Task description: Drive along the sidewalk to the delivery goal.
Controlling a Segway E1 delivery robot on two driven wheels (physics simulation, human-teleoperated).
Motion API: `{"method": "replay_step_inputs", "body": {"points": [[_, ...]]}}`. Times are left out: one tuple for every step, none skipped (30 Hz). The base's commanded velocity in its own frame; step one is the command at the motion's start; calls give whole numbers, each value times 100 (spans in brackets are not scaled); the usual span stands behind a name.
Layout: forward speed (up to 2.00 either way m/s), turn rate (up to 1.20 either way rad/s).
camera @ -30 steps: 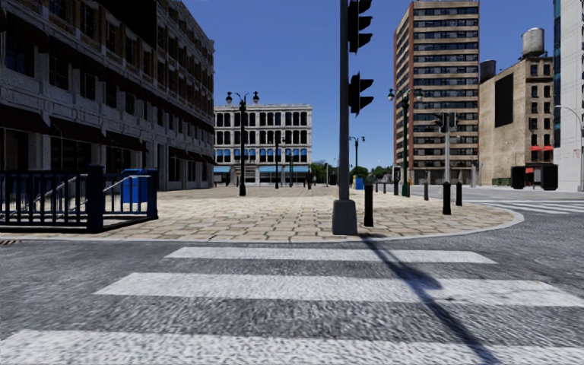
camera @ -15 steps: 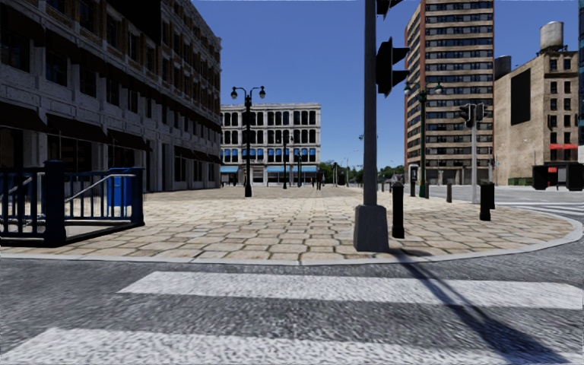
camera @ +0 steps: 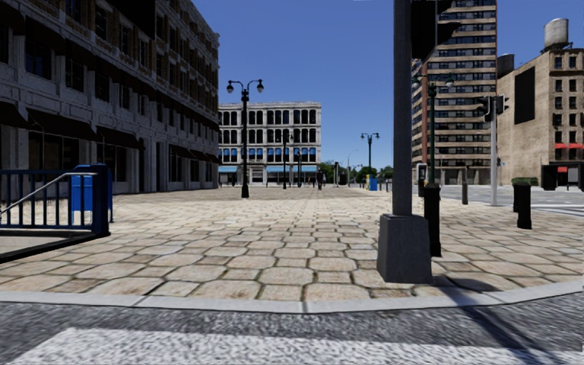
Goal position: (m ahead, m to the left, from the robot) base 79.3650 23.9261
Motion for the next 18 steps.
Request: {"method": "replay_step_inputs", "body": {"points": [[200, 0], [200, 0], [200, 0], [200, 0], [200, 0], [200, 0], [190, 0], [175, 0], [175, 0], [166, 0], [156, 0], [147, 0], [147, 0], [140, 0], [138, 0], [136, -2], [134, -11], [134, -11]]}}
